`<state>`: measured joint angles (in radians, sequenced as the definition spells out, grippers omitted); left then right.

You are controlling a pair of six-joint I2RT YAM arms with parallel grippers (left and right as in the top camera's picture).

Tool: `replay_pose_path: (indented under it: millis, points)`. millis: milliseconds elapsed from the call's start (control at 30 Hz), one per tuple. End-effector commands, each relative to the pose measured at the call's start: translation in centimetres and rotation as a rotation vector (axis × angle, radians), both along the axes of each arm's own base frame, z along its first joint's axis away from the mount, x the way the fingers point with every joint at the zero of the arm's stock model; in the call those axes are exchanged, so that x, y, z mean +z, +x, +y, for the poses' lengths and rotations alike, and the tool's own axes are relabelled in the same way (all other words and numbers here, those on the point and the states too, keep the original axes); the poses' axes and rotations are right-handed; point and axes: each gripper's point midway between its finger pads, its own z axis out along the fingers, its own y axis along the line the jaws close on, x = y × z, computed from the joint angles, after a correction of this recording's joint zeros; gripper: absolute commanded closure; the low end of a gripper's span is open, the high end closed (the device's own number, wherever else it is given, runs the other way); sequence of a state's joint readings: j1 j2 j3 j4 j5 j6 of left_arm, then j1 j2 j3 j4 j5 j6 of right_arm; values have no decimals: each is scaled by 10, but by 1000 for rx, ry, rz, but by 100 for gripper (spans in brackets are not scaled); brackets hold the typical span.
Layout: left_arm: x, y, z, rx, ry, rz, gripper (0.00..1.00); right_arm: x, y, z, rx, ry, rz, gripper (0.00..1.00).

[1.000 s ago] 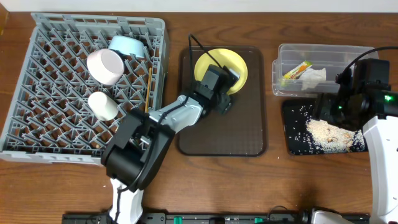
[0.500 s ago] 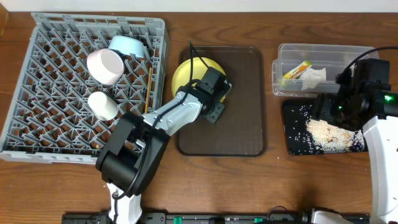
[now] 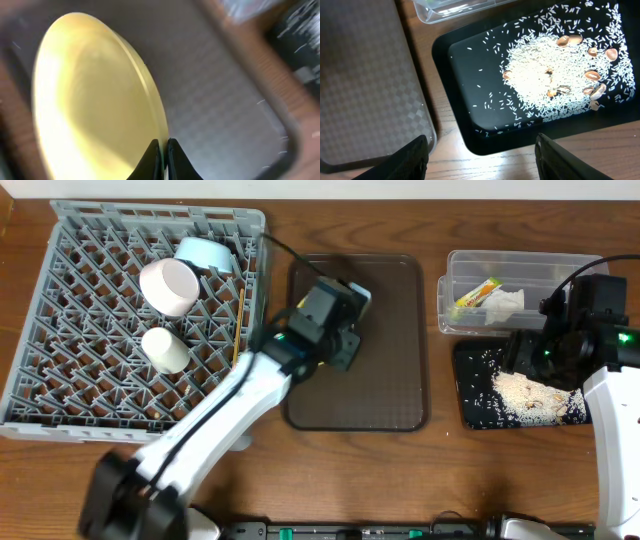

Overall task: Sort waste into correct bins and load items into the dishwasher
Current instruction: 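Grasp the yellow plate edge with the left gripper and lift it, then stand the yellow plate upright in the rack with the left gripper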

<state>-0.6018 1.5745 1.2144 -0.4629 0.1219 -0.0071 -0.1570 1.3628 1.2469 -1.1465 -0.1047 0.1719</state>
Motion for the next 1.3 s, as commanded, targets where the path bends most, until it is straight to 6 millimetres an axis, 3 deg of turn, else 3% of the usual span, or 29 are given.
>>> replay_pose_path:
  millis: [0, 100, 167, 400, 600, 867, 900, 933, 1033, 1133, 1267]
  points:
    - [50, -1, 16, 74, -128, -58, 94, 4, 0, -3, 0, -2, -16, 34]
    - [81, 2, 36, 123, -232, -82, 94, 4, 0, -3, 0, -2, -16, 34]
    - [96, 10, 62, 207, -296, -84, 94, 4, 0, -3, 0, -2, -16, 34]
    - [113, 29, 117, 257, -551, 7, 94, 4, 0, -3, 0, -3, -16, 34]
    - [110, 35, 140, 248, -712, 117, 94, 4, 0, -3, 0, -3, -17, 34]
    - [69, 53, 165, 308, -814, 275, 92, 4, 0, -3, 0, -3, -16, 34]
    - [61, 58, 177, 358, -796, 272, 66, 4, 0, -3, 0, -2, -16, 34]
    - [59, 59, 182, 378, -790, 270, 50, 4, 0, -3, 0, -2, -16, 34]
    - [63, 61, 197, 418, -776, 233, 25, 4, 0, -3, 0, -3, -19, 34]
    - [66, 62, 218, 510, -647, 132, 17, 8, 11, -2, 7, 5, -64, 26]
    - [79, 50, 230, 578, -485, 26, 14, 26, 39, 27, 171, 107, -222, 23]
